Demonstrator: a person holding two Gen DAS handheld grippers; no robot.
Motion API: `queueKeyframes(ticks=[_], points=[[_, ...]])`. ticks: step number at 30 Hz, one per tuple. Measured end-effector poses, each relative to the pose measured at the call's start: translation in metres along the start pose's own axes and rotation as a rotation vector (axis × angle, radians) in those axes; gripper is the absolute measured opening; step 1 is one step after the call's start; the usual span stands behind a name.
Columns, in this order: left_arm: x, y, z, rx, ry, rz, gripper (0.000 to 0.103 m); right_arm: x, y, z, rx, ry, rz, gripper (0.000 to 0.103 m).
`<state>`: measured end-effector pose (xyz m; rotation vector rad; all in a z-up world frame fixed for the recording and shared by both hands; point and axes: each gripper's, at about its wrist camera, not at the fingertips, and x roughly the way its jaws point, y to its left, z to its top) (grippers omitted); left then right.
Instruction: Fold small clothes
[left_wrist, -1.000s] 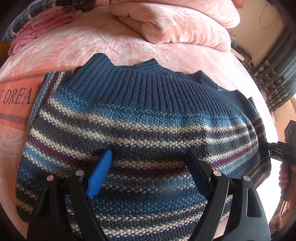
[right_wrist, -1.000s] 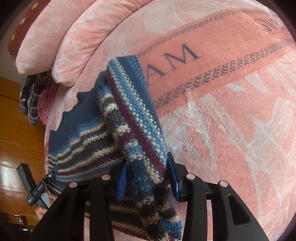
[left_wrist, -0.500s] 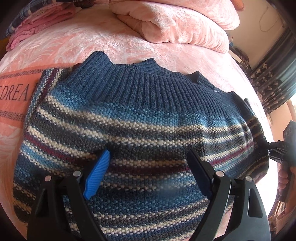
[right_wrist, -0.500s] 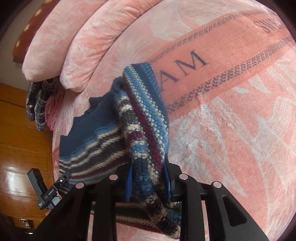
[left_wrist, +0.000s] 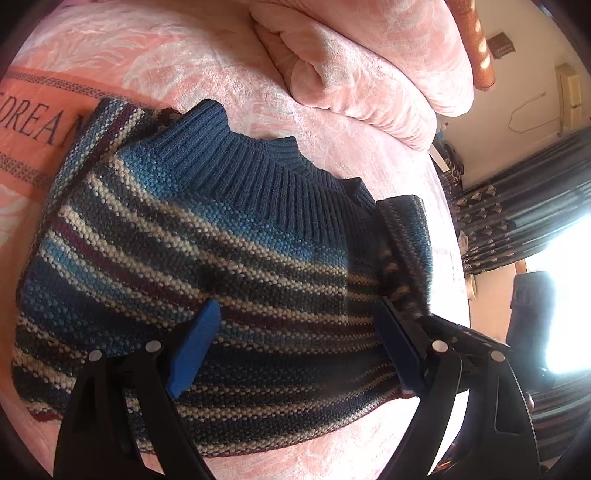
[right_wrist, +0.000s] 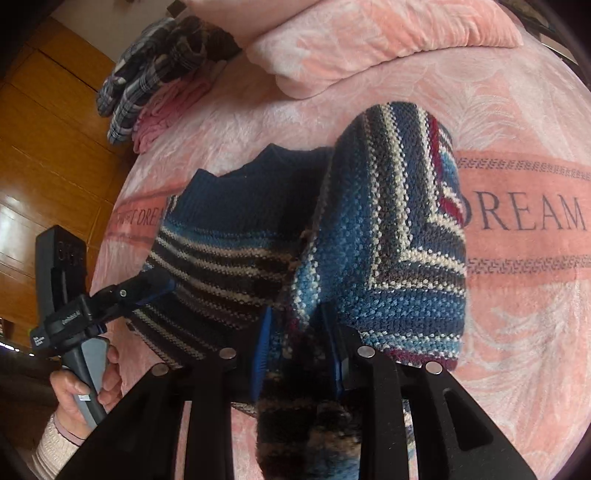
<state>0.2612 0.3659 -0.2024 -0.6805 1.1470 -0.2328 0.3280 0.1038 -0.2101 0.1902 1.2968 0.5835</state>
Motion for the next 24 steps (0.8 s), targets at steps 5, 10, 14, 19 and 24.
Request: queueKeyframes(ticks=[5, 10, 14, 19, 24], points=[[-0.003, -0.004, 0.0, 0.014, 0.007, -0.012, 0.085, 0.017, -0.001, -0.006, 0.035, 0.023, 0.033, 0.028], [0.0, -0.021, 0.001, 0.026, 0.029, -0.064, 0.085, -0.03, -0.009, -0.008, 0.05, -0.056, 0.127, 0.042], [0.016, -0.051, 0.001, 0.061, 0.065, -0.109, 0.087, -0.086, -0.036, -0.023, 0.082, -0.207, 0.022, 0.075], [0.062, -0.08, 0.0, 0.069, 0.156, -0.138, 0.087, -0.099, -0.094, -0.051, 0.179, -0.201, -0.046, 0.076], [0.096, -0.089, -0.003, -0.003, 0.199, -0.182, 0.087, -0.09, -0.137, -0.085, 0.25, -0.176, -0.085, 0.077]])
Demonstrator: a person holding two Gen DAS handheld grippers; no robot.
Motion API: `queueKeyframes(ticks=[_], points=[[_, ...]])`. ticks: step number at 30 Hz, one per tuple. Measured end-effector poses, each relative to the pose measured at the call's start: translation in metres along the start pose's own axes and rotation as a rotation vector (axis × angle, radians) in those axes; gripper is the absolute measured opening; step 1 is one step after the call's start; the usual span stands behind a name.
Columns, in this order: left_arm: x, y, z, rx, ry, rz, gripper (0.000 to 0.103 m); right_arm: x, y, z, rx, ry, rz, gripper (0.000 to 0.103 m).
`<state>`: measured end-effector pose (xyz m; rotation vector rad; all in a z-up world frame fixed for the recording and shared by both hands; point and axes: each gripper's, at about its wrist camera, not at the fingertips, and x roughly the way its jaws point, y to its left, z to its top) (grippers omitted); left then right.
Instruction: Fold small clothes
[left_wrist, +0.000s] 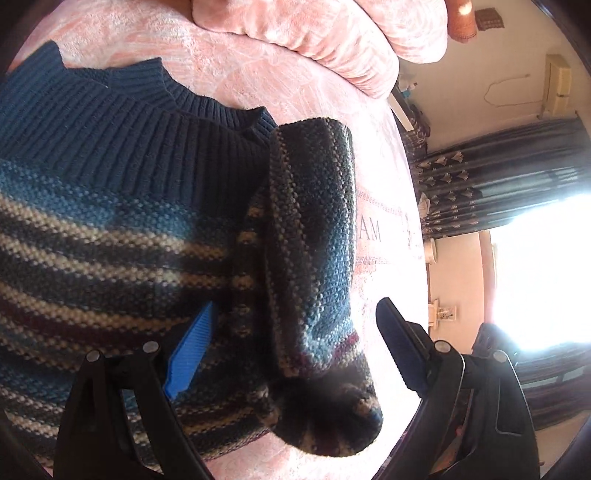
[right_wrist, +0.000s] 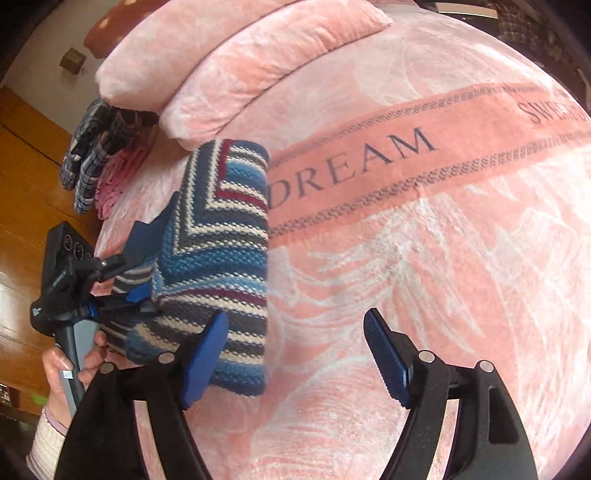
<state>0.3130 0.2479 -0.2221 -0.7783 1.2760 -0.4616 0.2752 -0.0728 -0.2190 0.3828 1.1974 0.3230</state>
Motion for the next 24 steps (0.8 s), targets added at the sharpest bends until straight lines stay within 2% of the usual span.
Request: queueKeyframes(ticks=[4, 7, 8, 11, 14, 24], points=[[0.017, -0.001, 0.001, -0.017, 0.01, 0.014, 0.087, 0.011, -0.02, -0.016, 0.033, 0.02, -0.003, 0.076], [0.022, -0.005, 0.001, -0.006, -0.002, 0.019, 0.081, 0.018, -0.026, -0.023, 0.052, 0.024, 0.017, 0.076], [0.022, -0.008, 0.0, -0.002, -0.009, 0.023, 0.068, 0.02, -0.026, -0.024, 0.055, 0.024, 0.017, 0.076], [0.021, -0.015, -0.002, 0.024, -0.023, 0.054, 0.039, 0.026, -0.026, -0.028, 0.058, 0.03, 0.02, 0.076], [0.018, -0.028, 0.0, 0.063, -0.06, 0.077, 0.024, 0.029, -0.023, -0.032, 0.058, 0.036, 0.018, 0.075], [-0.029, -0.033, 0.003, 0.108, -0.149, 0.029, 0.014, 0.024, -0.008, -0.037, 0.033, 0.036, 0.028, 0.075]])
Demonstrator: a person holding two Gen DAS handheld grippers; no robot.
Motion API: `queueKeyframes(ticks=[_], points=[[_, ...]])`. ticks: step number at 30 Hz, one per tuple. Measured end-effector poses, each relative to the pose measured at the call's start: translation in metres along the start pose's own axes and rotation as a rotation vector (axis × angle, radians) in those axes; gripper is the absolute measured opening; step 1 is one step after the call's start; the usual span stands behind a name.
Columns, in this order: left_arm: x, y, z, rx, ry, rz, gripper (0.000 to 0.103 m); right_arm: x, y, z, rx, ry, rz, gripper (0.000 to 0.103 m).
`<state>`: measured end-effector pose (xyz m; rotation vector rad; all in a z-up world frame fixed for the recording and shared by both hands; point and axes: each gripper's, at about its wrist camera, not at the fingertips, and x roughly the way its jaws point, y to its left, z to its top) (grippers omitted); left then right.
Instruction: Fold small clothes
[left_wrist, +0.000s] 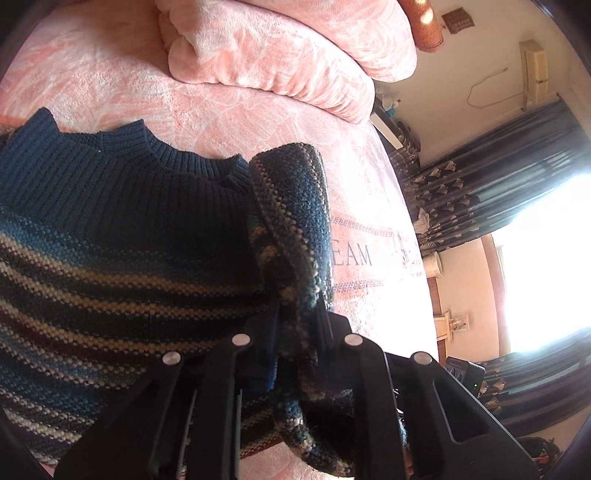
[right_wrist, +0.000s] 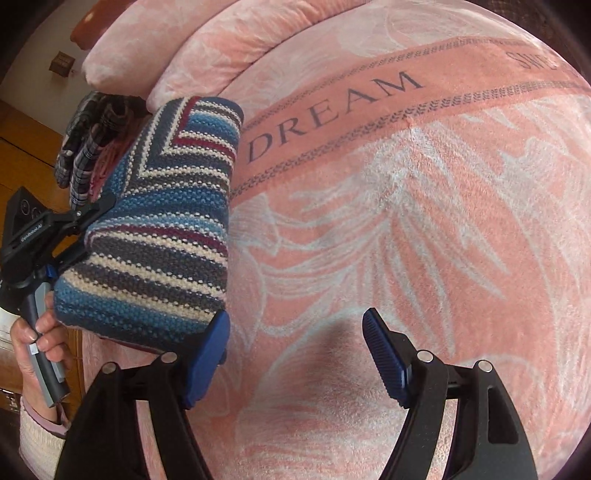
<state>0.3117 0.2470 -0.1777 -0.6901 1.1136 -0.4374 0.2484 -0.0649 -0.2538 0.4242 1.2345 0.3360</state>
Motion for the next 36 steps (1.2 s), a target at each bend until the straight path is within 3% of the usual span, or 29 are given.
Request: queueKeyframes(ticks=[6, 8, 11, 13, 16, 19, 21, 23, 27, 29, 33, 34, 36], points=[[-0.065, 0.007, 0.008, 0.023, -0.112, -0.046, 0.013, -0.001, 0.022, 0.001, -0.037, -0.003, 0.023, 0.075], [-0.093, 0.016, 0.013, 0.031, -0.151, -0.032, 0.011, -0.001, 0.03, 0.001, -0.053, -0.003, 0.029, 0.075], [-0.136, 0.039, 0.022, 0.016, -0.208, -0.01, 0.0, 0.003, 0.043, 0.002, -0.078, -0.002, 0.038, 0.075], [-0.162, 0.055, 0.028, 0.0, -0.259, 0.022, 0.0, 0.006, 0.054, 0.002, -0.096, 0.002, 0.05, 0.075], [-0.181, 0.089, 0.033, -0.07, -0.22, 0.016, 0.0, 0.017, 0.073, 0.002, -0.118, 0.018, 0.064, 0.075], [-0.171, 0.112, 0.023, -0.114, -0.143, 0.012, 0.004, 0.026, 0.087, 0.001, -0.129, 0.031, 0.077, 0.075], [-0.149, 0.121, 0.011, -0.143, -0.089, -0.021, 0.016, 0.03, 0.093, -0.001, -0.139, 0.035, 0.071, 0.075], [-0.124, 0.126, 0.0, -0.163, -0.028, -0.053, 0.038, 0.032, 0.095, -0.002, -0.148, 0.042, 0.062, 0.075], [-0.07, 0.128, -0.01, -0.217, 0.062, -0.09, 0.047, 0.029, 0.092, -0.005, -0.155, 0.05, 0.047, 0.075], [-0.052, 0.133, -0.011, -0.27, 0.068, -0.114, 0.058, 0.028, 0.089, -0.006, -0.157, 0.055, 0.037, 0.075], [-0.036, 0.133, -0.011, -0.349, 0.048, -0.156, 0.059, 0.03, 0.083, -0.008, -0.161, 0.064, 0.023, 0.075], [-0.035, 0.129, -0.01, -0.347, 0.042, -0.155, 0.056, 0.03, 0.081, -0.009, -0.157, 0.064, 0.024, 0.075], [-0.036, 0.121, -0.008, -0.328, 0.036, -0.137, 0.041, 0.032, 0.079, -0.009, -0.145, 0.066, 0.032, 0.075]])
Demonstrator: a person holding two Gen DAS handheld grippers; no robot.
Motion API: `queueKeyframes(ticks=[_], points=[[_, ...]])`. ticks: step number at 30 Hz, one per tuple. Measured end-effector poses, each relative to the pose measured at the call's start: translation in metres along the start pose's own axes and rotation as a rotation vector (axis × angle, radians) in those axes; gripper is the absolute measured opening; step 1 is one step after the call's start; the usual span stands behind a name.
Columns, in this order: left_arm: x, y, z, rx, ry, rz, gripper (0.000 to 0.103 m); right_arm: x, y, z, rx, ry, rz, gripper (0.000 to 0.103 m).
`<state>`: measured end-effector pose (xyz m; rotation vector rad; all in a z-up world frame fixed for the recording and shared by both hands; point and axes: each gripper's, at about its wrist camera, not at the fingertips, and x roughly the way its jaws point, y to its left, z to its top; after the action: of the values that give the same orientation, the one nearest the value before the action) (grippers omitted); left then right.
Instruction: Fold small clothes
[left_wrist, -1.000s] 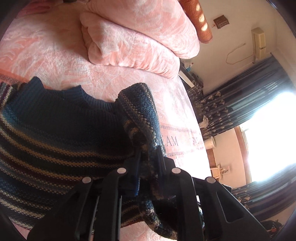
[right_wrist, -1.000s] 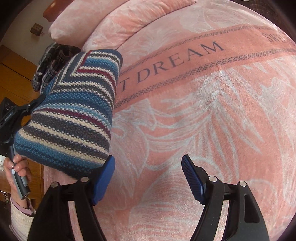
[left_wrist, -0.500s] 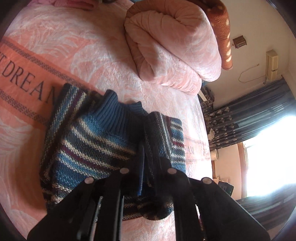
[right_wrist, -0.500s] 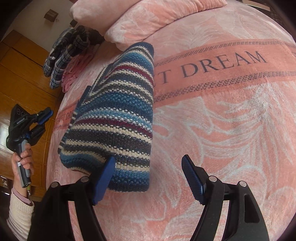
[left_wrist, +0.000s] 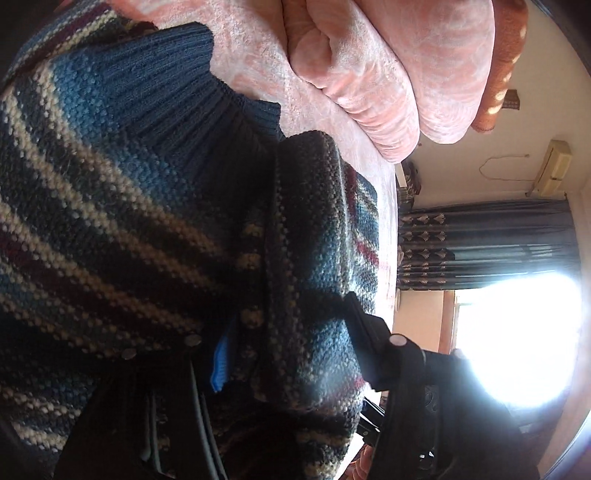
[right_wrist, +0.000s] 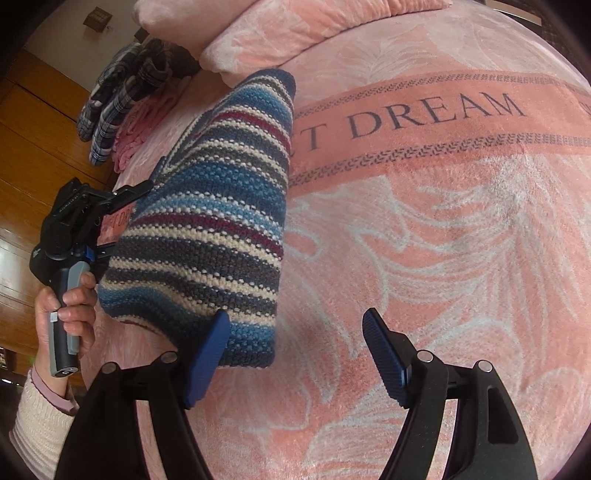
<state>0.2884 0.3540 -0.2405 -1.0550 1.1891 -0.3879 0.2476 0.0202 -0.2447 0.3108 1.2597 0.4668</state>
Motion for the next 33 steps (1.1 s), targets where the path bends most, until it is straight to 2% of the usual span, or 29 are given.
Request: queueKeyframes(ticks=[2, 5, 9, 13, 17, 24, 25, 28, 31, 33], points=[[0.0, -0.008, -0.001, 0.021, -0.012, 0.029, 0.022, 0.001, -0.001, -0.002, 0.008, 0.001, 0.006, 0.075], [-0.015, -0.019, -0.002, 0.035, -0.062, 0.02, 0.013, 0.0, 0.003, -0.004, 0.005, 0.001, 0.014, 0.075], [-0.058, -0.033, 0.003, 0.065, -0.151, -0.038, 0.012, -0.007, 0.01, -0.006, -0.019, -0.004, 0.002, 0.075], [-0.113, -0.035, 0.014, 0.125, -0.224, -0.016, 0.012, -0.012, 0.019, -0.005, -0.037, -0.013, 0.012, 0.075], [-0.154, -0.009, 0.028, 0.119, -0.252, 0.046, 0.012, -0.006, 0.039, -0.003, -0.062, -0.008, 0.043, 0.075], [-0.179, 0.065, 0.037, 0.003, -0.275, 0.074, 0.011, 0.009, 0.082, -0.004, -0.124, 0.022, 0.105, 0.075], [-0.182, 0.072, 0.038, -0.001, -0.282, 0.079, 0.002, 0.011, 0.086, -0.004, -0.124, 0.025, 0.12, 0.075], [-0.194, 0.09, 0.038, -0.023, -0.32, 0.105, 0.0, 0.019, 0.098, -0.003, -0.111, 0.049, 0.177, 0.075], [-0.205, 0.097, 0.035, -0.05, -0.313, 0.037, 0.0, 0.037, 0.111, -0.005, -0.136, 0.088, 0.142, 0.075], [-0.206, 0.088, 0.025, -0.021, -0.274, 0.029, 0.002, 0.05, 0.117, -0.007, -0.139, 0.113, 0.129, 0.075]])
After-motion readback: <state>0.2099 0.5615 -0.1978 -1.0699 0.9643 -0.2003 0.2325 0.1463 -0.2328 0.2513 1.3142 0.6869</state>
